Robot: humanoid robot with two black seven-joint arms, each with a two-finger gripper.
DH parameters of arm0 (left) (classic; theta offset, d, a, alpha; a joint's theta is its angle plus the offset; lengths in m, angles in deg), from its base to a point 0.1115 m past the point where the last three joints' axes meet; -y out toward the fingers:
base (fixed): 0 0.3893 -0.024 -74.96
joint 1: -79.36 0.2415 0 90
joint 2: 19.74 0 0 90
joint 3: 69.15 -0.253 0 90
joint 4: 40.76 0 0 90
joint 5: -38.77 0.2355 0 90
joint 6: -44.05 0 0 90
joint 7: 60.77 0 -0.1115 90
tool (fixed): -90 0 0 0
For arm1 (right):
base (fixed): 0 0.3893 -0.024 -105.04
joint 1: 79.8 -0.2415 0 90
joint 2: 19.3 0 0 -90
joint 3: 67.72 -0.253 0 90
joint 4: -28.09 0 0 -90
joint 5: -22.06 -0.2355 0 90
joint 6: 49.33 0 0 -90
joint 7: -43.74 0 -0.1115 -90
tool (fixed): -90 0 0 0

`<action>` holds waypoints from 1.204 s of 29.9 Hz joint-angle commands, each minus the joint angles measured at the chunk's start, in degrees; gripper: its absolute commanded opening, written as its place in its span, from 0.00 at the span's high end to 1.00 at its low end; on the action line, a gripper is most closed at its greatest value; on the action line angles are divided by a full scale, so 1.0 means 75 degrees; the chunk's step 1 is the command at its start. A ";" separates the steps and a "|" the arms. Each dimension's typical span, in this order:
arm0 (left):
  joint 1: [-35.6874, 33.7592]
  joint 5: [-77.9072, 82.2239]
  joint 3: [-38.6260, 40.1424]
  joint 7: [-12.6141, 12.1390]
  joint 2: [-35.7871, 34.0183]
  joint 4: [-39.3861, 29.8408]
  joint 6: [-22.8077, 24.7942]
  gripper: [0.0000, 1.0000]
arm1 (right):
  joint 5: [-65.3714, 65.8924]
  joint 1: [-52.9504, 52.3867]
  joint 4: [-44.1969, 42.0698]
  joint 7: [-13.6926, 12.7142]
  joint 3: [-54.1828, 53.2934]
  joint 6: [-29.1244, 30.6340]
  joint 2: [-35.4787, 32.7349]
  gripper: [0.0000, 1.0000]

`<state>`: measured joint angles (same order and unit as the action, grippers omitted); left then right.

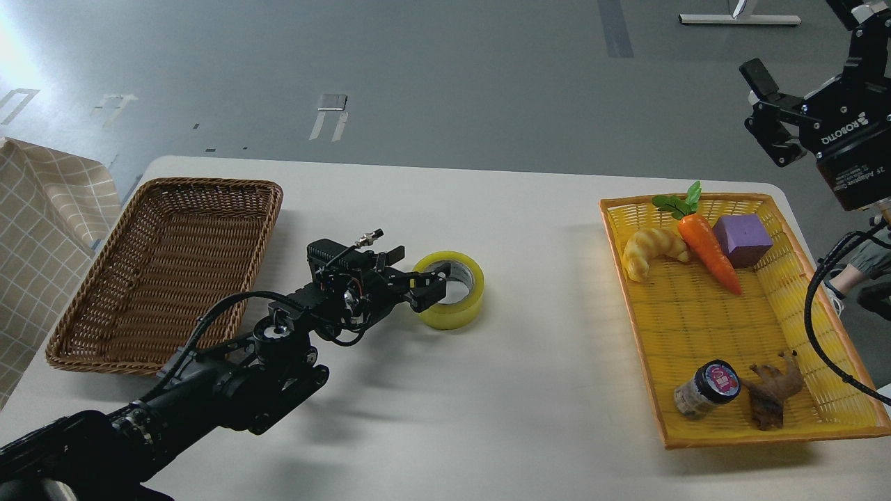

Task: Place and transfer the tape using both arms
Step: 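Grasp the tape roll rim with the left gripper and lift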

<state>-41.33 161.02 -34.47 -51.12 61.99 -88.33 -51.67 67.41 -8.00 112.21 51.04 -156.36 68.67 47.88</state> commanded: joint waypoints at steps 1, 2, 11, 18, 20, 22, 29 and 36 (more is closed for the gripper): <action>-0.0068 0.0000 -0.0217 0.0002 -0.0022 0.0037 0.0002 0.10 | 0.0000 0.0036 0.0011 0.0000 -0.0006 0.0000 -0.0004 0.00; -0.0068 0.0000 -0.0229 0.0002 -0.0022 0.0037 0.0025 0.10 | 0.0000 0.0047 0.0011 0.0000 -0.0006 0.0000 -0.0004 0.00; -0.0161 -0.0012 -0.0265 0.0002 -0.0022 0.0072 0.0365 0.22 | 0.0012 0.0106 -0.0013 0.0000 -0.0006 0.0000 -0.0063 0.00; -0.0220 -0.0362 -0.0241 -0.0115 -0.0034 0.0095 0.0845 0.83 | 0.0023 0.0188 -0.0048 0.0000 -0.0006 0.0000 -0.0063 0.00; -0.0267 -0.0504 -0.0241 -0.0103 -0.0034 0.0096 0.0881 1.00 | 0.0035 0.0211 -0.0060 0.0000 -0.0006 0.0000 -0.0063 0.00; -0.0314 -0.0527 -0.0253 -0.0103 -0.0046 0.0096 0.0916 1.00 | 0.0035 0.0246 -0.0071 0.0000 -0.0006 0.0000 -0.0063 0.00; -0.0338 -0.0598 -0.0230 -0.0103 -0.0046 0.0096 0.0916 1.00 | 0.0047 0.0281 -0.0071 0.0000 -0.0006 0.0000 -0.0063 0.00; -0.0548 -0.1078 -0.0230 -0.0103 -0.0034 0.0061 0.0916 1.00 | 0.0047 0.0317 -0.0071 0.0000 -0.0006 0.0000 -0.0063 0.00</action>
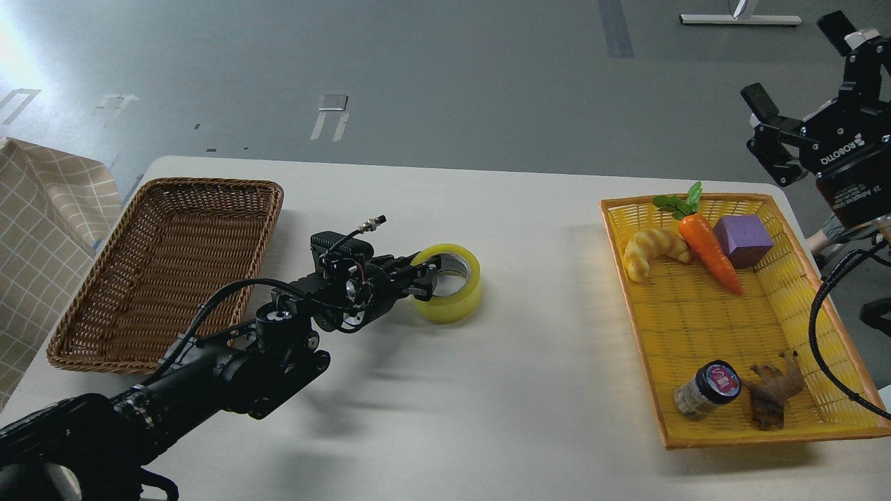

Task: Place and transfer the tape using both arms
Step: 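Grasp the tape roll rim with the left gripper and lift, then carry the tape roll over the wicker basket with the left gripper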

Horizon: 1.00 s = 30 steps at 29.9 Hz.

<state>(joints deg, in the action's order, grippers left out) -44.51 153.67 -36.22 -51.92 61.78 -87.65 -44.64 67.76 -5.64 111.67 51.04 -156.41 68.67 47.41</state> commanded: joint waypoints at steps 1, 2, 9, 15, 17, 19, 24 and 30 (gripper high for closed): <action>-0.0159 -0.0109 0.0005 0.0003 -0.0017 -0.0042 -0.0022 1.00 | 0.0000 0.0002 0.0000 0.0000 0.0000 0.0000 0.0000 0.00; -0.0195 -0.0121 0.0005 0.0003 -0.0029 -0.0077 -0.0022 1.00 | 0.0000 0.0002 0.0000 0.0000 0.0000 0.0000 0.0000 0.00; -0.0277 -0.0297 0.0005 0.0003 -0.0122 -0.0229 -0.0022 1.00 | 0.0000 0.0095 0.0000 0.0000 0.0047 0.0000 0.0012 0.00; -0.0522 -0.0297 -0.0007 0.0003 -0.0486 -0.0323 0.0001 1.00 | 0.0000 0.0119 -0.0023 0.0000 0.0024 0.0000 0.0012 0.00; -0.0768 -0.0297 -0.0007 0.0003 -0.0672 -0.0323 0.0024 1.00 | 0.0000 0.0119 -0.0046 0.0000 0.0024 0.0000 0.0012 0.00; -0.1014 -0.0297 -0.0007 0.0003 -0.0895 -0.0323 0.0036 1.00 | 0.0000 0.0131 -0.0046 0.0000 0.0035 0.0000 0.0012 0.00; -0.1542 -0.0309 -0.0007 0.0015 -0.1492 -0.0405 0.0398 1.00 | -0.0012 0.0154 -0.0046 0.0000 0.0024 0.0000 0.0012 0.00; -0.1671 -0.0297 -0.0007 0.0003 -0.2359 -0.0838 0.0610 1.00 | -0.0023 0.0154 -0.0105 0.0000 0.0012 0.0000 0.0035 0.00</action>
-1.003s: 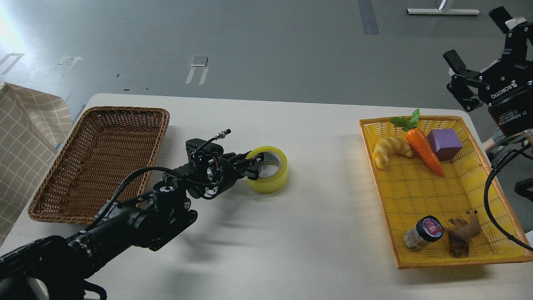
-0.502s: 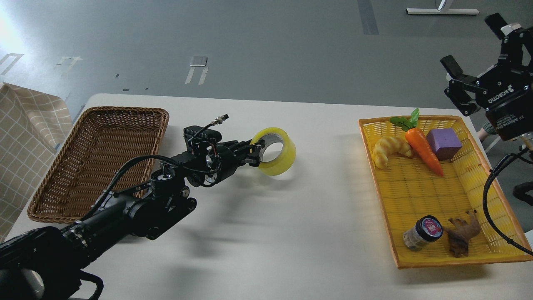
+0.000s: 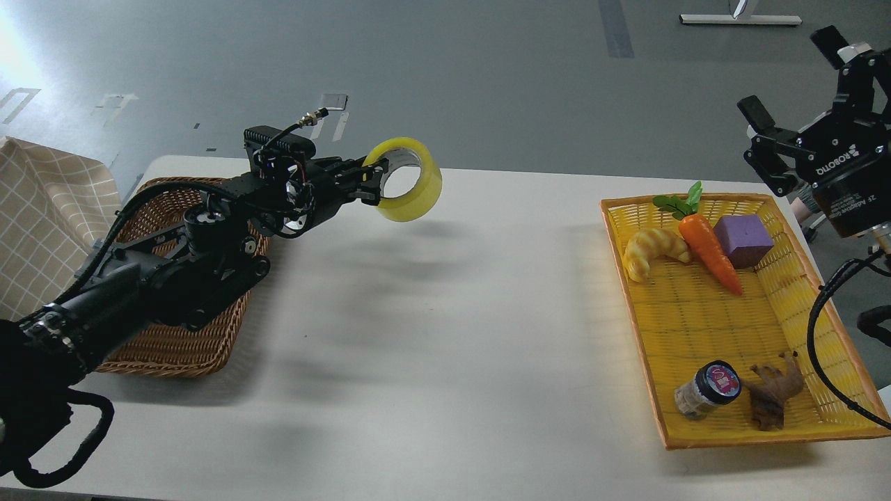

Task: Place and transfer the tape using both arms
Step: 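Carry the tape roll over the wicker basket with the left gripper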

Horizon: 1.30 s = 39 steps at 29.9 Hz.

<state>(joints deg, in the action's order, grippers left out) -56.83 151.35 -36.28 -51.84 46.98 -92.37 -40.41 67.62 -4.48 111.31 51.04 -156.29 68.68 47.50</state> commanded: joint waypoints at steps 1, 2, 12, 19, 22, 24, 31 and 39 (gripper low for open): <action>-0.0041 0.0012 0.0001 -0.0007 -0.0574 -0.0337 0.0082 1.00 | -0.0004 0.0000 -0.0080 0.0000 -0.0004 -0.0001 0.0046 0.00; -0.0041 0.0012 0.0001 -0.0007 -0.0681 -0.0396 0.0094 1.00 | -0.0004 0.0000 -0.0092 0.0012 0.0008 -0.0001 0.0046 0.00; 0.0088 0.0024 -0.0023 -0.0358 -0.2133 -0.1169 0.0188 1.00 | -0.0004 0.0000 -0.0139 0.0012 0.0008 -0.0001 0.0069 0.00; 0.0264 0.0012 -0.0023 -0.0359 -0.3036 -0.1369 0.0188 1.00 | -0.0016 0.0047 -0.0139 0.0024 0.0008 -0.0001 0.0081 0.00; 0.0427 0.0012 -0.0034 -0.0347 -0.3364 -0.1369 0.0176 1.00 | -0.0016 0.0047 -0.0139 0.0024 0.0008 -0.0001 0.0081 0.00; 0.0591 0.0012 -0.0034 -0.0324 -0.3738 -0.1369 0.0165 1.00 | -0.0016 0.0047 -0.0162 0.0024 0.0008 -0.0001 0.0081 0.00; 0.1399 0.0024 -0.0046 0.0309 -0.4443 -0.1311 -0.0245 1.00 | -0.0016 0.0059 -0.0233 0.0024 0.0008 -0.0001 0.0081 0.00; 0.2677 -0.0011 -0.0081 0.0555 -0.4783 -0.1229 -0.1229 1.00 | -0.0004 0.0117 -0.0244 0.0012 0.0020 -0.0001 0.0105 0.00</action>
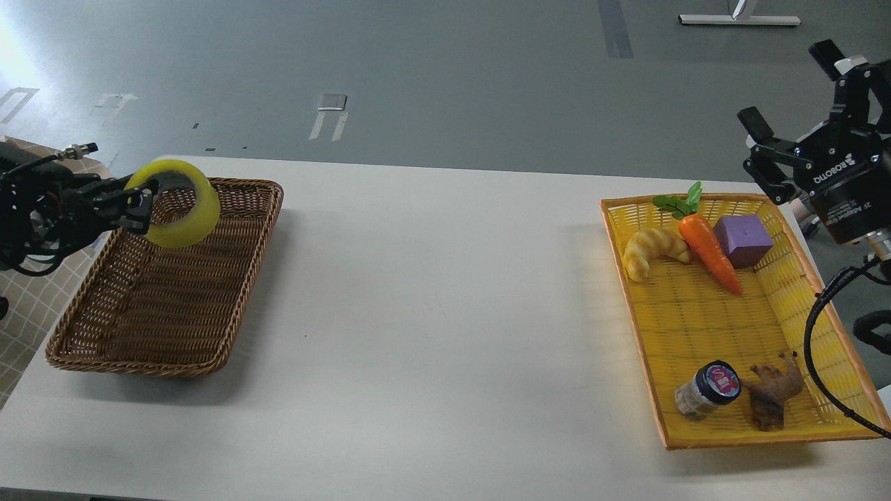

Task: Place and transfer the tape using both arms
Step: 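Carry the tape roll over the wicker basket with the left gripper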

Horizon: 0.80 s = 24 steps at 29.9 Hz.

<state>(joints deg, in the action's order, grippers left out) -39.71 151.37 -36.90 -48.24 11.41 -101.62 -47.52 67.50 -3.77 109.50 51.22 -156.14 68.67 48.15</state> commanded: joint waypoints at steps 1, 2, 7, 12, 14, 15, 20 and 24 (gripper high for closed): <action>0.0500 -0.0002 -0.0011 0.0122 -0.0040 0.0004 -0.0375 1.00 | 0.0011 0.0034 -0.0003 -0.0001 0.0012 -0.0001 0.0018 0.00; 0.0536 -0.0014 -0.0011 0.0145 -0.0040 0.0016 -0.0399 1.00 | 0.0011 0.0022 -0.0003 -0.0013 0.0012 -0.0001 0.0018 0.00; 0.0572 -0.0025 -0.0011 0.0449 0.0088 0.0343 -0.0411 1.00 | 0.0011 0.0045 0.0009 -0.0013 0.0035 -0.0001 0.0018 0.00; 0.0642 -0.0142 0.0001 0.0649 0.0159 0.0811 -0.0505 1.00 | 0.0011 0.0233 0.0020 -0.0013 0.0024 -0.0001 0.0018 0.00; 0.0642 -0.0154 -0.0011 0.0661 0.0357 0.1011 -0.0552 1.00 | 0.0011 0.0256 0.0021 -0.0013 0.0012 -0.0001 0.0018 0.00; 0.0642 -0.0154 -0.0011 0.0673 0.0416 0.1082 -0.0552 1.00 | 0.0011 0.0256 0.0021 -0.0001 0.0012 -0.0001 0.0018 0.00; 0.0630 -0.0178 -0.0011 0.1083 0.0768 0.1445 -0.0564 0.99 | 0.0011 0.0280 0.0021 -0.0001 0.0000 -0.0001 0.0018 0.00; 0.0630 -0.0178 0.0001 0.1118 0.0873 0.1539 -0.0575 0.96 | 0.0011 0.0303 0.0044 -0.0013 0.0000 -0.0001 0.0018 0.00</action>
<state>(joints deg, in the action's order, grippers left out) -34.90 150.04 -36.96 -40.10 17.45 -90.62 -51.74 67.59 -1.61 109.69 51.18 -156.15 68.67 48.29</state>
